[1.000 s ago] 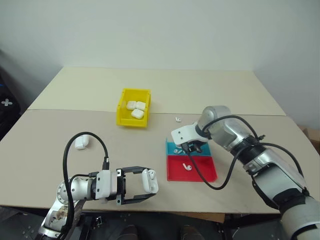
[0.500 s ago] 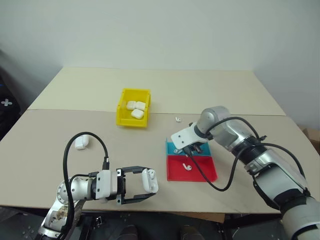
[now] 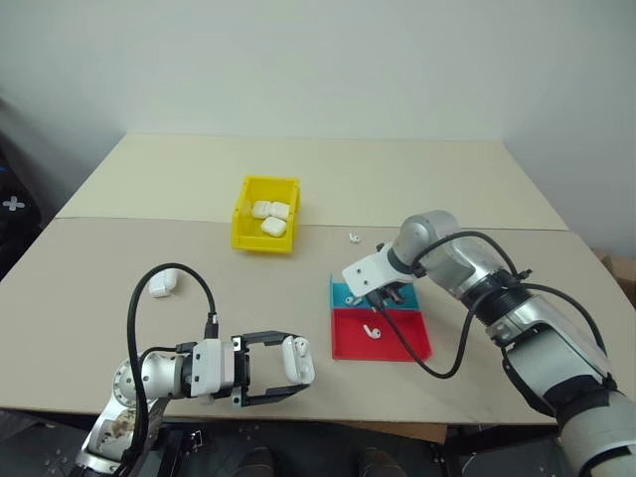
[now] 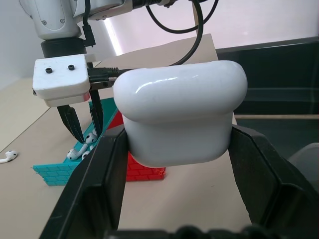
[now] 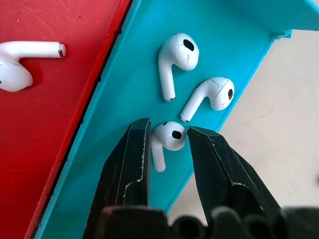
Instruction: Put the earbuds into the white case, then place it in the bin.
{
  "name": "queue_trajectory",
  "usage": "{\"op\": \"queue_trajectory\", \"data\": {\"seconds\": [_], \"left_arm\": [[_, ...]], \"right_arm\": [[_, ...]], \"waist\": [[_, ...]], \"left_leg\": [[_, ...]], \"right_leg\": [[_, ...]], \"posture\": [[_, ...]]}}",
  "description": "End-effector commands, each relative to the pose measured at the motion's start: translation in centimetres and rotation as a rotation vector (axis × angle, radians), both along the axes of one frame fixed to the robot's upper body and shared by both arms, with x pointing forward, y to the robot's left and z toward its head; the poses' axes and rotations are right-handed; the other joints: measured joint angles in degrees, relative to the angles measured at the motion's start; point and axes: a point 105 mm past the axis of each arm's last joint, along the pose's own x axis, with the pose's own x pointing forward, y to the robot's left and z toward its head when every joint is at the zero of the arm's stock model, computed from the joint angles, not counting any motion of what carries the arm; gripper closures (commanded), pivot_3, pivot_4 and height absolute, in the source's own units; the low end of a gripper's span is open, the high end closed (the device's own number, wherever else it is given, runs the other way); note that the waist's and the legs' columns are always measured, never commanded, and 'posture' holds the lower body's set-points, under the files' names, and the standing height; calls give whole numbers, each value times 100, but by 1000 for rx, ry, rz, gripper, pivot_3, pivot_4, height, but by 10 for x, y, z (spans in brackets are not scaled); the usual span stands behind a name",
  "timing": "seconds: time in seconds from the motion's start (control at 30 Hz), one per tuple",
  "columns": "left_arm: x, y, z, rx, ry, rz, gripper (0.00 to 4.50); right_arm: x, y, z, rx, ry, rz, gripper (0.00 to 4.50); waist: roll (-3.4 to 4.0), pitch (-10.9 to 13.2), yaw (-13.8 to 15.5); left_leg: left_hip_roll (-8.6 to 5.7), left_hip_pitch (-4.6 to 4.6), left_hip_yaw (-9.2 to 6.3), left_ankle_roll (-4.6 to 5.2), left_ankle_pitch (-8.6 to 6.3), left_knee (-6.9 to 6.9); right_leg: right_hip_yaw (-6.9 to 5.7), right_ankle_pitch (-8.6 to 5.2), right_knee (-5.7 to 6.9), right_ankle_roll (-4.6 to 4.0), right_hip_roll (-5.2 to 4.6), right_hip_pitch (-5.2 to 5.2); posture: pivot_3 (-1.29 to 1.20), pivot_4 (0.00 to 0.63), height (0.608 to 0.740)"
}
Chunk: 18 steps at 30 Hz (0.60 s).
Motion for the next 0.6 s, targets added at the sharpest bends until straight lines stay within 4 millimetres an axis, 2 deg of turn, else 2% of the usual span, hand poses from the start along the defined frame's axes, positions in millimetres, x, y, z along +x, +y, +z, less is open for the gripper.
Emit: {"op": "queue_trajectory", "data": {"seconds": [0.03, 0.6], "left_arm": [[-2, 0, 8, -8, -53, -3, 1734], [-1, -1, 8, -7, -59, -4, 1734]], "right_arm": [[4, -3, 8, -2, -36, 5, 2932], [2, -3, 7, -9, -33, 34, 2932]], "waist": [[0, 0, 0], [0, 0, -1]], "left_leg": [[0, 0, 0, 0, 0, 0], [0, 4, 0, 0, 0, 0]], "right_leg": [[0, 0, 0, 0, 0, 0], [0, 0, 1, 0, 0, 3]], "posture": [[0, 150, 740], [0, 150, 740]]}}
